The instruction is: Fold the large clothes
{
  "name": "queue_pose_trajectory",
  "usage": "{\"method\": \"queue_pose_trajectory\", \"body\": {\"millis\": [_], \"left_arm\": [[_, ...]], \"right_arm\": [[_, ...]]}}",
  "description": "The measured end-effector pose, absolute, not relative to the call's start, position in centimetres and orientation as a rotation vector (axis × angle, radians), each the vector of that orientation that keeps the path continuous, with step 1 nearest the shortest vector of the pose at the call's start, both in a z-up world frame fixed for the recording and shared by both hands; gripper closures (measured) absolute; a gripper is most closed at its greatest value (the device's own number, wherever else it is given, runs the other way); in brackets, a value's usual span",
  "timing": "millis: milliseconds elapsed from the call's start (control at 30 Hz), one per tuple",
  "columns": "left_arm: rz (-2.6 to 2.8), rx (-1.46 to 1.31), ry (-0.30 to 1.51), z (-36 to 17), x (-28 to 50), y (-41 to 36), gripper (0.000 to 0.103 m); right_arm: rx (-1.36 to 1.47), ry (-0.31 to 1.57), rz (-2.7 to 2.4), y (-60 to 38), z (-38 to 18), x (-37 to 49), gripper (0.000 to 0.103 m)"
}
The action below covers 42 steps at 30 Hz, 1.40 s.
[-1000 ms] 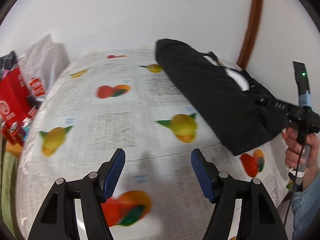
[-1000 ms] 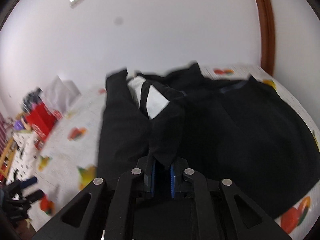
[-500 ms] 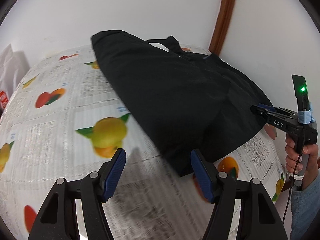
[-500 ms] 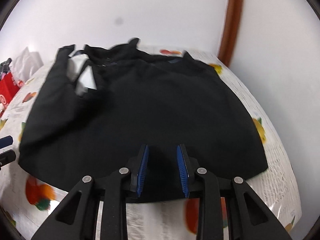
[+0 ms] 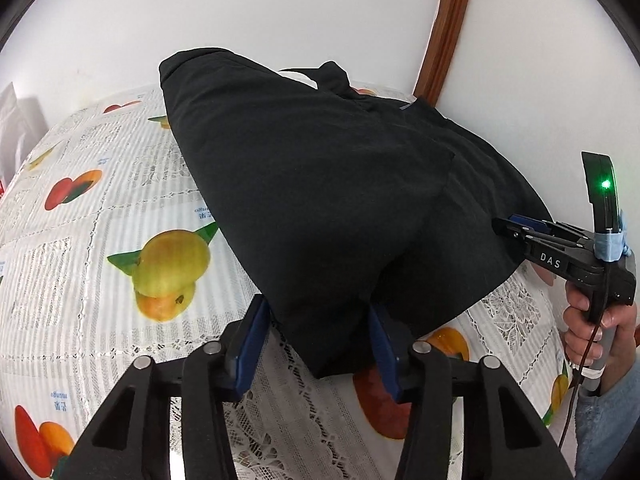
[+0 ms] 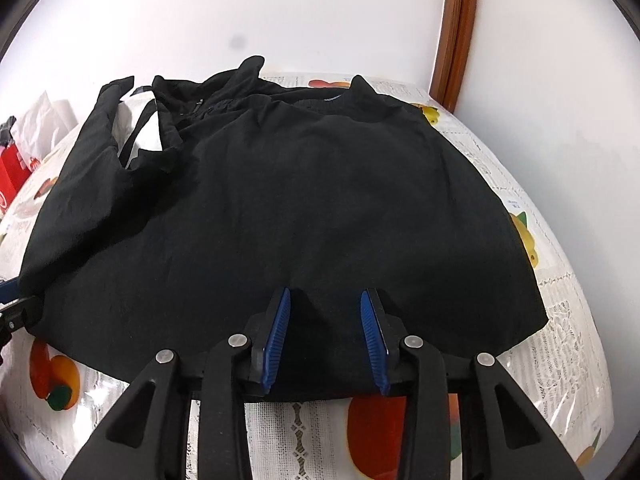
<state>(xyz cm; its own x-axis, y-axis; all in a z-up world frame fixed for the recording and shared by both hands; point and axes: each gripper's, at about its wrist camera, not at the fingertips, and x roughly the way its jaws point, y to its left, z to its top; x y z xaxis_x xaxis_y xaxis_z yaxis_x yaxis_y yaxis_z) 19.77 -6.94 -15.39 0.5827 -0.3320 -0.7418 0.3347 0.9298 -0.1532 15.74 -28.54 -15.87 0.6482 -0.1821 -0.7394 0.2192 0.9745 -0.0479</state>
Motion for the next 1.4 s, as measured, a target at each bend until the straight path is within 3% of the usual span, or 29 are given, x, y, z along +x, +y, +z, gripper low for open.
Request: {"method": "queue_pose_trajectory", "body": {"millis": [233, 467, 1233, 1400], "left_arm": [[-0.384, -0.029, 0.874, -15.2, 19.4, -6.0, 0.084], [-0.35, -0.083, 0.874, -15.2, 19.3, -4.1, 0.091], [-0.17, -0.139, 0.871, -14.2, 17.4, 7.8, 0.094], [-0.181, -0.138, 0.879, -14.2, 17.0, 8.6, 0.09]], "right_arm": [[0.055, 0.836, -0.216, -28.7, -15.8, 15.5, 0.067], [0.042, 0.848, -0.192, -28.3, -15.7, 15.7, 0.067], [-0.038, 0.844, 0.039, -21.6, -15.8, 18.6, 0.067], [-0.045, 0.862, 0.044, -22.8, -15.0, 19.6, 0.067]]}}
